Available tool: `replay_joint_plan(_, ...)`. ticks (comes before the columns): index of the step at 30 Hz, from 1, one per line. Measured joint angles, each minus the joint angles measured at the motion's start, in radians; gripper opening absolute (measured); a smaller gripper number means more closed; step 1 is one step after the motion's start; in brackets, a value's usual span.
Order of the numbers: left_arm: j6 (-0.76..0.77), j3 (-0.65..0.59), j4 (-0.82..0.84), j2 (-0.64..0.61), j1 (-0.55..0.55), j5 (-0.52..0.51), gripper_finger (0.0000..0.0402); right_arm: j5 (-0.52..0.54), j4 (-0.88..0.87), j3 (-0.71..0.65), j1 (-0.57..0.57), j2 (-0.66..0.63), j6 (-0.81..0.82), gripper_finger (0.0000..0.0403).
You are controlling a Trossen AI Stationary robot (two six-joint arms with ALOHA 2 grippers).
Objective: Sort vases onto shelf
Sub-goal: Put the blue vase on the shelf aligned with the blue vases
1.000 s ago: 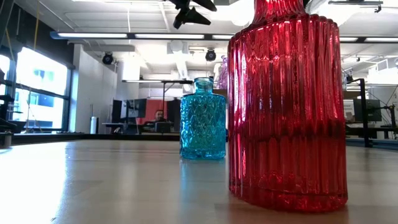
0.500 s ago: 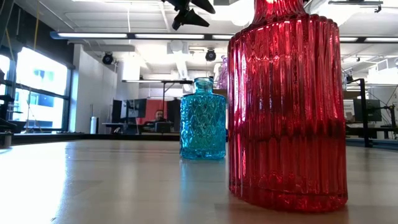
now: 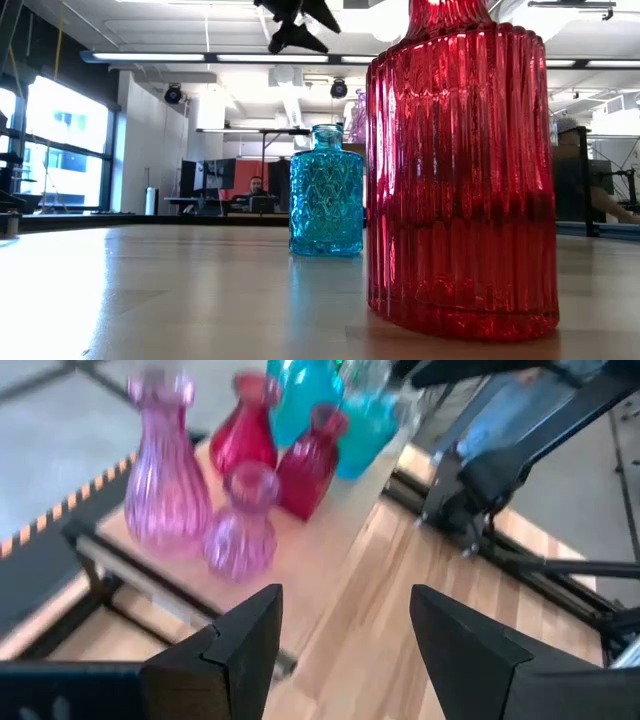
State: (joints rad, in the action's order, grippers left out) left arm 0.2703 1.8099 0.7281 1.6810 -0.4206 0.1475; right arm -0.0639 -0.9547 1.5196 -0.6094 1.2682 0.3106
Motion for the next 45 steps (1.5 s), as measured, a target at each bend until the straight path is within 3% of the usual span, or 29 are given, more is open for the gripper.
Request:
replay_joint_plan(9,0.042,0.0,0.099,-0.011,0.054,-0.004,0.0211,-0.128,0.0,-0.005,0.084,0.0,-0.006,0.0113)
replay_joint_plan(15,0.048,0.0,0.208,-0.058,0.137,-0.151,0.0211,-0.135,-0.008,-0.028,0.184,0.0,0.004,0.0114)
replay_joint_plan(28,0.096,0.0,0.399,-0.196,0.305,-0.366,0.0211,-0.024,0.061,-0.029,0.422,0.025,0.265,0.0114)
replay_joint_plan(35,0.136,0.0,0.482,-0.275,0.383,-0.386,0.0211,-0.012,0.15,-0.029,0.537,0.11,0.386,0.0114)
replay_joint_plan(45,0.166,0.0,0.597,-0.343,0.492,-0.492,0.0211,-0.011,0.205,-0.03,0.638,0.263,0.479,0.0114)
